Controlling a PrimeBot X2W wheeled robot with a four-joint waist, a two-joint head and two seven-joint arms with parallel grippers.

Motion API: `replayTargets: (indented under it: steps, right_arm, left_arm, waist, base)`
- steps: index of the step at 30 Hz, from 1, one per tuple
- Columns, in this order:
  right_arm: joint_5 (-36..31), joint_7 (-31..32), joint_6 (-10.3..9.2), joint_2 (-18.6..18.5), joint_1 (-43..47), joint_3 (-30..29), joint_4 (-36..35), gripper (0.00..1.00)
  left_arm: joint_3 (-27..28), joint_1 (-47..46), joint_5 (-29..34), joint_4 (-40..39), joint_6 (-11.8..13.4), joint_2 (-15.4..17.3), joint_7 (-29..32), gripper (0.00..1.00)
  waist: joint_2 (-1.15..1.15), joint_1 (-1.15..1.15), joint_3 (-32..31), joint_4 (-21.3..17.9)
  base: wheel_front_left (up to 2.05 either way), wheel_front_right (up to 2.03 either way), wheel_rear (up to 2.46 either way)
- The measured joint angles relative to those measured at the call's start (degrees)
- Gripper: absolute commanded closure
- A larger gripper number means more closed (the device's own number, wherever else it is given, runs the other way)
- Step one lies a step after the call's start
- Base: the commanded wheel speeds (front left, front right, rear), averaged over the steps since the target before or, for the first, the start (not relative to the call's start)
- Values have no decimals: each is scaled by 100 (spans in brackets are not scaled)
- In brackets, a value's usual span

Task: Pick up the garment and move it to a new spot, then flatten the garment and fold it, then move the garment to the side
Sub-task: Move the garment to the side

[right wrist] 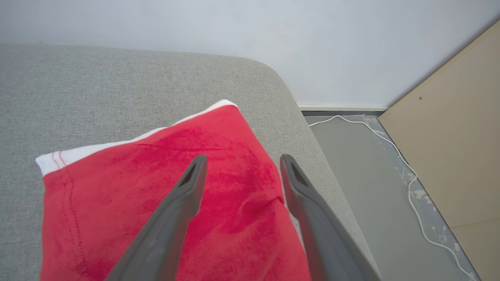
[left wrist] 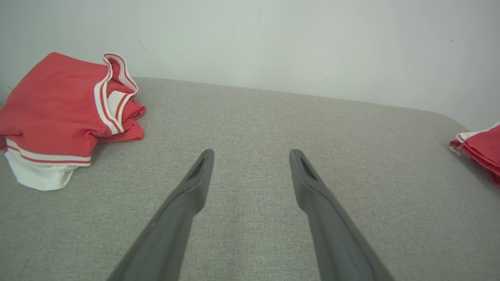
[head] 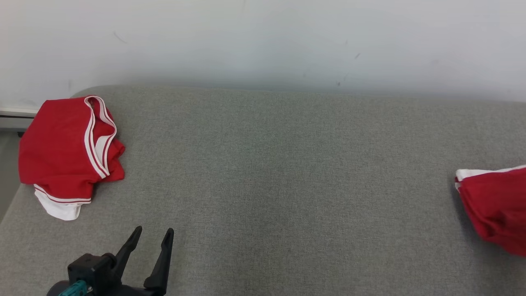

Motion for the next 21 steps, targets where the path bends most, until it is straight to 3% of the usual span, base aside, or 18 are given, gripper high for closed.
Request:
replayTargets:
  steps: [10, 17, 21]
  right_arm:
    - [-81, -247, 0, 272, -138, 88, 8, 0]
    - [3, -748, 10, 645, -129, 111, -405, 0]
    - [168, -1131, 279, 880, 36, 158, -836, 0]
  left_arm:
    - [-1, 0, -1, 48, 1, -7, 0, 0]
    - [4, 4, -2, 102, 3, -20, -3, 0]
    - [46, 42, -5, 109, 8, -19, -31, 0]
  waist:
    - [0, 0, -63, 14]
    - [0, 0, -143, -12]
    - [0, 0, -217, -43]
  base:
    - [0, 0, 0]
    - [0, 0, 0]
    - [0, 0, 0]
